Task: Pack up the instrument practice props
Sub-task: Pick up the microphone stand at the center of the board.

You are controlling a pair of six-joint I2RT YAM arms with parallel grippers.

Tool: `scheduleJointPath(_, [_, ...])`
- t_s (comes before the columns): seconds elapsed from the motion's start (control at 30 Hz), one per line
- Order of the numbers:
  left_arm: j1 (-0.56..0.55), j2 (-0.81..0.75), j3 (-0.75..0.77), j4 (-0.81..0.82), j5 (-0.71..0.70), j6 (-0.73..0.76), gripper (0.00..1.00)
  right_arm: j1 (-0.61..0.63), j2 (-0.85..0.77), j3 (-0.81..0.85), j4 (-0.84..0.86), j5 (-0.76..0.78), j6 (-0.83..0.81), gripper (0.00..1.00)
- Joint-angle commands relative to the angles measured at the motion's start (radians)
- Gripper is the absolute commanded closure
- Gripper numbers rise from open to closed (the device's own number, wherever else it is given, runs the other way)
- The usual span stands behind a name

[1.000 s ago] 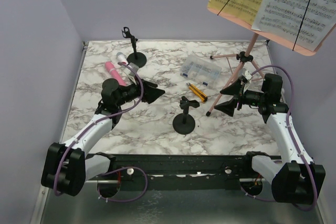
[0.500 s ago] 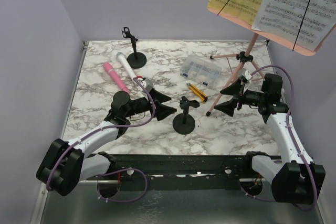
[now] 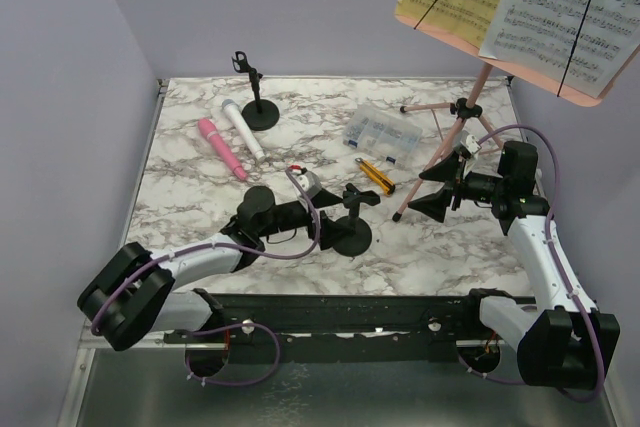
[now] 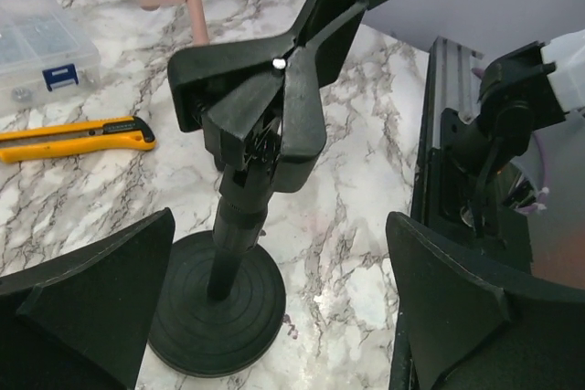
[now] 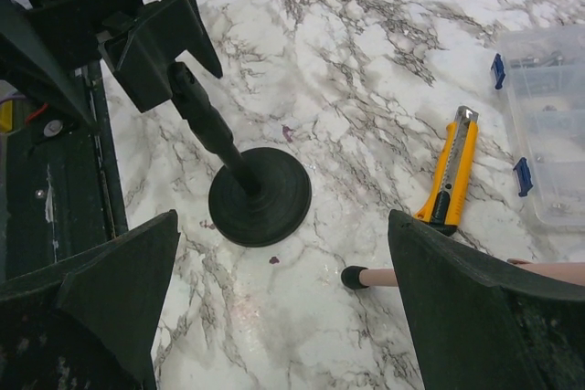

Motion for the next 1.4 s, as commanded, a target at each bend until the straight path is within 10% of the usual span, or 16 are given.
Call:
scheduleJointPath(0.0, [-0.073,0.071,0.006,0.068,-0.145,0.085,0.01,-0.005,0.001,-0.013,-0.006,0.017,-0.02,0.0])
scheduleJointPath(0.7, [-0.178,0.352,-0.002,0.479,-0.36,0.066,0.1,-0.006,-0.007,-0.012,-0.014,0.02,-0.032,0.0])
scheduleJointPath(0.87, [-0.178,0.378,0.008,0.5,-0.365,0.059,0.29,-0.005,-0.009,-0.012,-0.014,0.024,-0.034,0.0])
scheduleJointPath(1.1, [-0.178,0.371,-0.001,0.5,-0.343,0.064,1.0,-0.005,-0.008,-0.013,-0.016,0.024,-0.035,0.0])
scheduleJointPath(1.37, [-0.178,0.253,-0.009,0.434,-0.383,0.124,1.0,-0.005,-0.007,-0.014,-0.015,0.026,-0.038,0.0])
